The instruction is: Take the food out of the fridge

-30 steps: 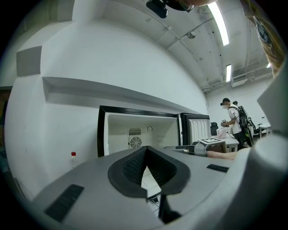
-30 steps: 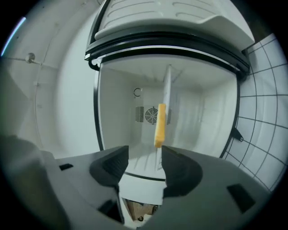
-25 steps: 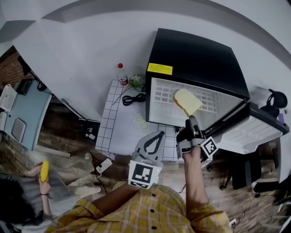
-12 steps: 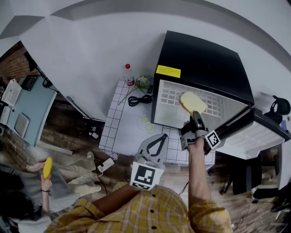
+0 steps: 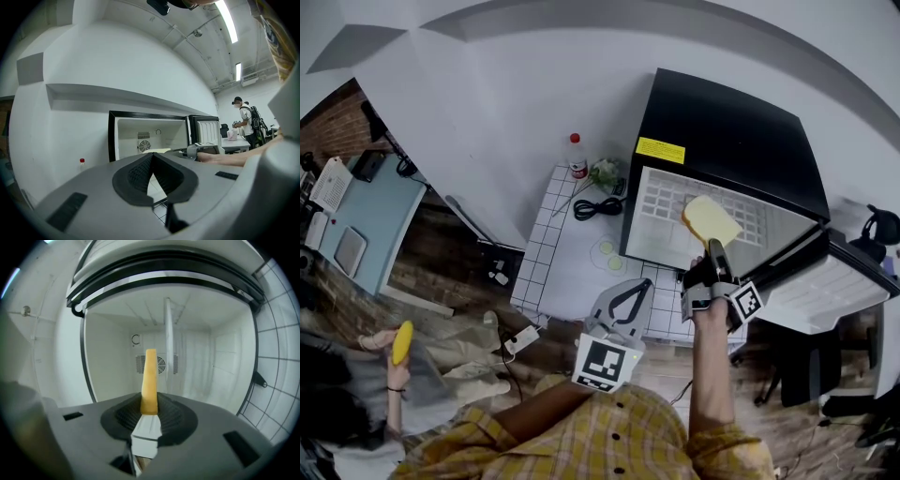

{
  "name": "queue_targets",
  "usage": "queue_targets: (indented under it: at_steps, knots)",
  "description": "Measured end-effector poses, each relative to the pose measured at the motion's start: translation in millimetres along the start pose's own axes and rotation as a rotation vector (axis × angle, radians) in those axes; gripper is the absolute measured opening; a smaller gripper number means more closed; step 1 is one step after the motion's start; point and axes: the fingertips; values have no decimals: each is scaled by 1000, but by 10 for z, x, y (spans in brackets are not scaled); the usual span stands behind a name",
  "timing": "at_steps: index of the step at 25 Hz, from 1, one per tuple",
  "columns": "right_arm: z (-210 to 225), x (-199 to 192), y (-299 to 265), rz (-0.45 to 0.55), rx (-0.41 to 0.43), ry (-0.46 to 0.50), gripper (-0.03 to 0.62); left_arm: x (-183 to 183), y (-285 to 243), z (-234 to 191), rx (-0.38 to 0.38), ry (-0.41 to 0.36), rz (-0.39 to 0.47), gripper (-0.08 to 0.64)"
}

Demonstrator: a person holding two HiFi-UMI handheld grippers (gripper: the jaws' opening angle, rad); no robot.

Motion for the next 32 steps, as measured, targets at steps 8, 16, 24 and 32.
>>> queue_targets:
  at_steps: [8,16,24,32]
  knots:
    - [-658,-296,348,-63,-17,419,90,6,19,30,-22,5,6,8]
    - [-1224,-755,686,-55,-151,963,89,22,77,28,-36,14,15,8]
    - [-1421,-1208,851,-19,-260,1312,89,41,186,-5,-33,44,27,8]
    - [-1318,-1492,951,-28,-313,1452,89,4,298,-42,-27,75,33,8]
Point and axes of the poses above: the fingertips, and each gripper's own axes: y backward along the fingers, z to its right, x out of its top, and after that the axes turned 7 degrees about -z, right-handed
